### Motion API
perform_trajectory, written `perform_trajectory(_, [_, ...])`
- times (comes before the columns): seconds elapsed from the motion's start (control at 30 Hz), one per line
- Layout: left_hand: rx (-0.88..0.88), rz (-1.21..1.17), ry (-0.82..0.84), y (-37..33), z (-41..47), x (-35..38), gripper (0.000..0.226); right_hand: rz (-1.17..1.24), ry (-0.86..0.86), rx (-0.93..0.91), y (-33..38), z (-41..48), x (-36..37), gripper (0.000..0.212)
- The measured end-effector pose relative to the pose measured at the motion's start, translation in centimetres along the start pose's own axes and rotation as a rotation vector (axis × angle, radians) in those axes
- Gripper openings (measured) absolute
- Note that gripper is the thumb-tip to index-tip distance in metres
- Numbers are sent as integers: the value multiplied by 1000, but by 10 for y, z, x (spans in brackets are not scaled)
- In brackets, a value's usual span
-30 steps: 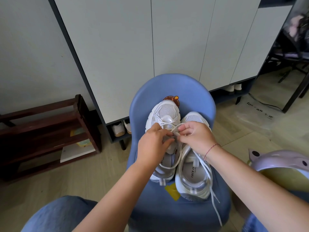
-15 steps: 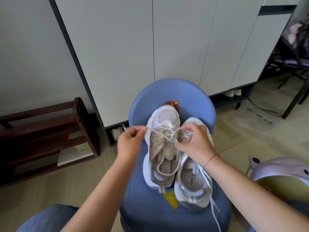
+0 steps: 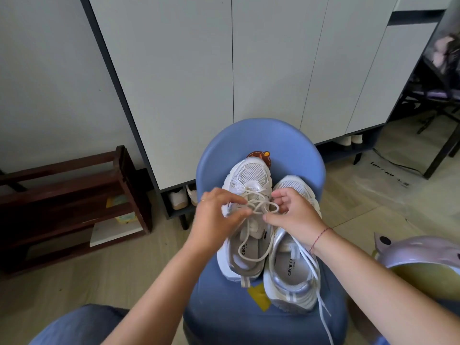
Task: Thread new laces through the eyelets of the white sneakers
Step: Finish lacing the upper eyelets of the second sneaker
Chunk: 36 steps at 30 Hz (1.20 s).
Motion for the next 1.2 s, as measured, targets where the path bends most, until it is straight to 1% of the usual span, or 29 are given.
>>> perform_trajectory(0.03, [41,79,40,-4,0,11,18,25,14,0,0,0,0,47])
perform_trajectory(0.1, [84,212,42,-8,0,26,24,45,26,-1,0,1,0,46])
perform_trajectory(0.2, [120,260,-71,-12,1,30,17,55,26,-5,0,1,1,46])
perform_trajectory(0.23, [108,246,-97,-12,1,29,15,58,23,-6,0,1,1,46])
perform_trajectory(0.3, [74,197,-99,-11,-1,28,12,61,18,-11,1,1,1,46])
perform_trajectory(0.37, [30,99,-107,-8,-1,21,8,59,16,-12,1,1,0,46])
perform_trajectory(0.43, [-37,-3,-181,-4,0,-1,4,43,18,-12,2,1,-1,46])
perform_trajectory(0.5, [-119,-85,-277,4,-1,-29,9,32,18,-11,1,0,-1,46])
perform_trajectory(0.57, [-197,-137,-319,10,-5,-47,14,18,11,-13,1,0,-1,46])
perform_trajectory(0.63, [-247,-106,-275,12,-7,-47,18,14,7,-12,0,1,0,46])
perform_trajectory(0.73, [-298,-149,-58,14,-6,-27,17,32,10,-20,-1,2,0,45])
perform_trajectory(0.8, [-277,-155,35,12,-6,-21,23,31,16,-24,-3,3,0,45])
perform_trajectory(0.87, [-252,-145,43,10,-7,-22,27,25,27,-25,-5,4,1,44])
perform_trajectory(0.97, [-221,-84,26,10,-9,-23,21,-27,107,-32,-3,2,1,48])
perform_trajectory(1.07, [-207,14,82,14,-13,-15,23,-189,250,-43,5,-7,1,58])
perform_trajectory(1.13, [-215,24,126,17,-17,-5,26,-396,252,-80,13,-15,-1,62])
perform_trajectory(1.2, [-223,16,124,16,-21,2,25,-553,206,-173,24,-23,0,57])
Point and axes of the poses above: each hand's wrist, its own z-axis towards the middle knuckle, its own x-axis out of the palm, y = z × x, the point moved 7 cm from there along z, towards the middle knuckle, and after that the axes turned 8 degrees about y, right-handed, at the moved point
